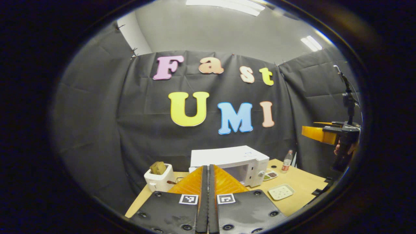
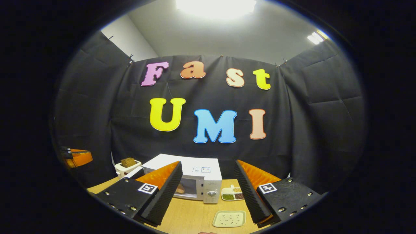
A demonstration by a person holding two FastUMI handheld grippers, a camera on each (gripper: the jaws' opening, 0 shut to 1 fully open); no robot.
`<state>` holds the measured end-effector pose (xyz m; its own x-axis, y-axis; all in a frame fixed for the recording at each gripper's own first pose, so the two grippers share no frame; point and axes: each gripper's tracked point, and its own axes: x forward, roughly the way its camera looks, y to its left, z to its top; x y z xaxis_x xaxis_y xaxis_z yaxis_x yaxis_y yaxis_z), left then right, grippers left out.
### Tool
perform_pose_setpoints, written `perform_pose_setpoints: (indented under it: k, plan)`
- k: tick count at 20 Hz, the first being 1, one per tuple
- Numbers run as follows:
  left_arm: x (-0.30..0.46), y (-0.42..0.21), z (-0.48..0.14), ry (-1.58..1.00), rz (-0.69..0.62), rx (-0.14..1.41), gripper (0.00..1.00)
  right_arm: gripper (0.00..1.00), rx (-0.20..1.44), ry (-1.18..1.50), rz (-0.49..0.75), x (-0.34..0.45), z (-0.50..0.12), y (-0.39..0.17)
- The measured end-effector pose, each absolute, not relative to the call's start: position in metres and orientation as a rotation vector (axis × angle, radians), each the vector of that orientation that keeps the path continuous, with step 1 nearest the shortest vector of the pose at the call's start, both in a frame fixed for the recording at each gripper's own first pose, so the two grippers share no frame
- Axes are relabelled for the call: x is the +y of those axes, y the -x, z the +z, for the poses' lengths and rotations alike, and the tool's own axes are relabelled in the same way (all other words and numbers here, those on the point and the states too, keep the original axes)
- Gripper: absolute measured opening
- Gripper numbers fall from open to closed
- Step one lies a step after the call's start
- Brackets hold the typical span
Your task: Open the microwave oven with the left hand, put the food in, and close the microwave oven.
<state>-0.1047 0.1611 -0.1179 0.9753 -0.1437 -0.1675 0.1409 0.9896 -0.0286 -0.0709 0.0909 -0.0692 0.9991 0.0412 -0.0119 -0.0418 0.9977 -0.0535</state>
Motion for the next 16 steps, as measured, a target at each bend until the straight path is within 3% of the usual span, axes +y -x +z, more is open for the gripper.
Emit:
perform_pose_setpoints:
  k: [8,16]
  plan:
    - [0.230,0.135,-0.212,-0.007,-0.037,0.377,0.09,0.97,0.022,0.060,0.055,0.096,-0.073,0.063]
    - [0.214,0.157,-0.273,-0.045,-0.069,0.497,0.07,0.97,0.039,0.057,0.085,0.107,-0.080,0.052]
